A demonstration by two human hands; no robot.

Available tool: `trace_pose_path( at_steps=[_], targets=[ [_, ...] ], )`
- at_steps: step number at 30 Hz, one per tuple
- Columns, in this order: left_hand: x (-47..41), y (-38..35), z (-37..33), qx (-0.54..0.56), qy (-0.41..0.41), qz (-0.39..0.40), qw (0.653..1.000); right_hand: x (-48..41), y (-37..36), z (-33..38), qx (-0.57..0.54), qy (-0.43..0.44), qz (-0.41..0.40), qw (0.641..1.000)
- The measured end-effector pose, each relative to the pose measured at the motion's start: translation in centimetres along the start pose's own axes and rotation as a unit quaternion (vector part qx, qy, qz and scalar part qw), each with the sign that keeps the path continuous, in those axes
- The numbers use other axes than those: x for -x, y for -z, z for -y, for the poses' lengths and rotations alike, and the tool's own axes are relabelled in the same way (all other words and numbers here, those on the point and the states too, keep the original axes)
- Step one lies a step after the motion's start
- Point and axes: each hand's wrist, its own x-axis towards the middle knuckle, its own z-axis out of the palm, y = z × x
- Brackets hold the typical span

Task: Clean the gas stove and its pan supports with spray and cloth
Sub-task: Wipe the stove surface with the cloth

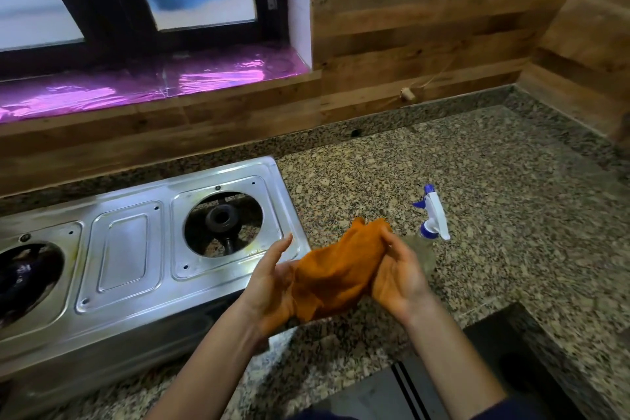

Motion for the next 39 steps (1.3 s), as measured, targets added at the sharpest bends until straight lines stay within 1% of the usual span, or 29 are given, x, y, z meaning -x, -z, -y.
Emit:
trace_pose_path(
  at_steps=[2, 3, 6, 7, 10, 13, 15, 17, 18, 19, 20, 21, 23, 24, 25, 26, 28, 29, 30, 31, 32, 33, 34, 35, 36, 37, 39],
  targets=[
    [-0.4, -0.1, 0.4, -0.072, 0.039, -0.012, 0.997, 0.6, -0.6, 1.2, 0.066, 0.022, 0.019, 0.997],
    [-0.7, -0.5, 0.5, -0.09, 0.04, -0.017, 0.995, 0.8, -0.9, 1.8, 0.109, 0.028, 0.027, 0.993],
    [-1.5, -1.2, 1.1, -0.061, -0.004, -0.069, 0.996, 1.4, -1.7, 2.8, 0.244, 0.019, 0.051, 0.968],
    [-1.9, -1.2, 1.2, -0.048, -0.027, -0.091, 0.994, 1.6, -1.8, 3.2, 0.278, 0.013, 0.038, 0.96],
    [-2.1, -1.7, 0.9, -0.014, -0.064, -0.119, 0.991, 1.8, -1.2, 4.3, 0.37, 0.017, -0.053, 0.928],
    [-2.3, -1.6, 0.8, -0.043, -0.112, -0.115, 0.986, 1.8, -0.4, 5.0, 0.407, 0.046, -0.124, 0.904],
    [-2.3, -1.9, 0.5, -0.109, -0.148, -0.101, 0.978, 1.7, -0.1, 5.1, 0.396, 0.085, -0.166, 0.899],
    [-2.3, -2.3, 0.1, -0.189, -0.178, -0.086, 0.962, 1.5, 0.3, 5.0, 0.383, 0.12, -0.165, 0.901],
    [-2.3, -2.5, -0.2, -0.229, -0.188, -0.077, 0.952, 1.6, 0.4, 5.0, 0.389, 0.132, -0.143, 0.901],
    [-2.4, -2.7, -0.4, -0.273, -0.199, -0.072, 0.938, 1.7, 0.5, 5.0, 0.401, 0.139, -0.114, 0.898],
    [-2.5, -2.8, -0.7, -0.331, -0.216, -0.08, 0.915, 1.8, 0.5, 5.0, 0.416, 0.146, -0.085, 0.893],
    [-2.8, -2.8, -1.0, -0.406, -0.234, -0.102, 0.878, 2.0, 0.4, 5.0, 0.435, 0.155, -0.068, 0.884],
    [-3.1, -2.9, -1.8, -0.56, -0.273, -0.139, 0.77, 1.9, 0.3, 4.9, 0.488, 0.186, -0.076, 0.85],
    [-3.1, -3.2, -2.1, -0.608, -0.29, -0.146, 0.725, 1.8, 0.1, 4.8, 0.522, 0.209, -0.098, 0.821],
    [-3.1, -3.4, -2.4, -0.635, -0.299, -0.147, 0.697, 1.7, 0.0, 4.7, 0.556, 0.236, -0.124, 0.787],
    [-3.1, -3.6, -2.6, -0.652, -0.312, -0.148, 0.676, 1.6, 0.0, 4.6, 0.582, 0.262, -0.149, 0.755],
    [-3.2, -3.7, -3.0, -0.676, -0.336, -0.15, 0.638, 1.6, 0.1, 4.4, 0.61, 0.31, -0.177, 0.707],
    [-3.2, -3.6, -3.2, -0.685, -0.345, -0.151, 0.624, 1.5, 0.2, 4.5, 0.624, 0.331, -0.181, 0.684],
    [-3.3, -3.2, -3.5, -0.689, -0.348, -0.147, 0.618, 1.4, 0.5, 4.7, 0.637, 0.345, -0.179, 0.666],
    [-3.2, -2.8, -4.0, -0.674, -0.343, -0.127, 0.642, 1.3, 0.7, 5.0, 0.641, 0.35, -0.163, 0.663],
    [-2.9, -2.5, -4.5, -0.626, -0.327, -0.09, 0.702, 1.3, 0.9, 5.4, 0.623, 0.348, -0.129, 0.689],
    [-2.3, -2.5, -5.0, -0.544, -0.299, -0.039, 0.783, 1.6, 0.9, 5.8, 0.578, 0.333, -0.079, 0.741],
    [-1.8, -2.6, -5.2, -0.451, -0.276, 0.0, 0.849, 1.9, 0.6, 6.2, 0.518, 0.304, -0.019, 0.799],
    [-1.5, -2.8, -5.3, -0.368, -0.259, 0.013, 0.893, 2.3, 0.1, 6.4, 0.465, 0.274, 0.025, 0.842],
    [-1.5, -2.9, -5.0, -0.314, -0.232, 0.004, 0.921, 2.5, -0.4, 6.6, 0.432, 0.255, 0.036, 0.864],
    [-1.8, -2.9, -4.5, -0.271, -0.188, -0.005, 0.944, 2.4, -0.8, 6.6, 0.419, 0.241, 0.027, 0.875],
    [-2.3, -2.9, -2.9, -0.216, -0.093, 0.0, 0.972, 1.6, -1.5, 6.1, 0.404, 0.211, -0.017, 0.89]
  ],
)
